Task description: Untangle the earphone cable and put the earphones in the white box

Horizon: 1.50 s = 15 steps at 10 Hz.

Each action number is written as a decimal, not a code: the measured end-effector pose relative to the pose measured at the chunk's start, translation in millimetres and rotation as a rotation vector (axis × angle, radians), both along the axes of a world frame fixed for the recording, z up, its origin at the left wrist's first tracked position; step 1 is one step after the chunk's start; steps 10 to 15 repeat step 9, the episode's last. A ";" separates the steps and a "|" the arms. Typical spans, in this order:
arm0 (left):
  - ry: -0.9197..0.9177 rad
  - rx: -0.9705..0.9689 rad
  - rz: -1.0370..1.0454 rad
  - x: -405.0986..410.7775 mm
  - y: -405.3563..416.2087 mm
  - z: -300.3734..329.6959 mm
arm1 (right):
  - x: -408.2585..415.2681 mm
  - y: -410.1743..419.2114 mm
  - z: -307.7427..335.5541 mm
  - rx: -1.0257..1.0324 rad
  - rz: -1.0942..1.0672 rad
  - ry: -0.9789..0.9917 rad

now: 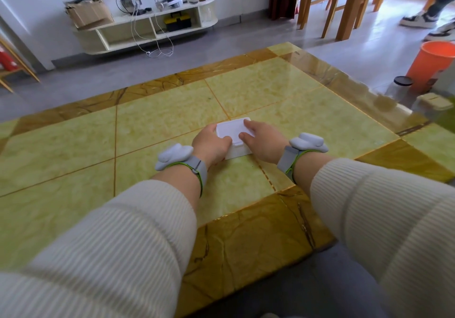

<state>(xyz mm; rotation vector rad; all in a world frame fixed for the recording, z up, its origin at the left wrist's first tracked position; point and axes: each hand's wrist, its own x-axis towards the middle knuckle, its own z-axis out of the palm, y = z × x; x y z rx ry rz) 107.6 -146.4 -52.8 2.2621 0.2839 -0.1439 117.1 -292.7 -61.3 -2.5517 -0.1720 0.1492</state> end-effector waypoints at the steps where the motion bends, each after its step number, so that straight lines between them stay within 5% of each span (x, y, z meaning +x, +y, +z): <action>1: 0.001 0.074 -0.030 -2.0 4.6 -3.3 | 1.3 7.1 4.7 -0.064 0.043 0.018; 4: -0.036 0.376 -0.074 -12.2 30.2 4.1 | -2.3 7.7 5.2 -0.109 0.049 -0.039; 6: -0.022 0.712 -0.077 -16.3 64.9 1.9 | 1.2 26.7 9.4 -0.328 0.054 -0.145; 9: 0.048 0.766 -0.054 4.8 132.8 -2.2 | 27.4 100.4 11.0 -0.561 0.185 -0.141; 15: 0.048 0.766 -0.054 4.8 132.8 -2.2 | 27.4 100.4 11.0 -0.561 0.185 -0.141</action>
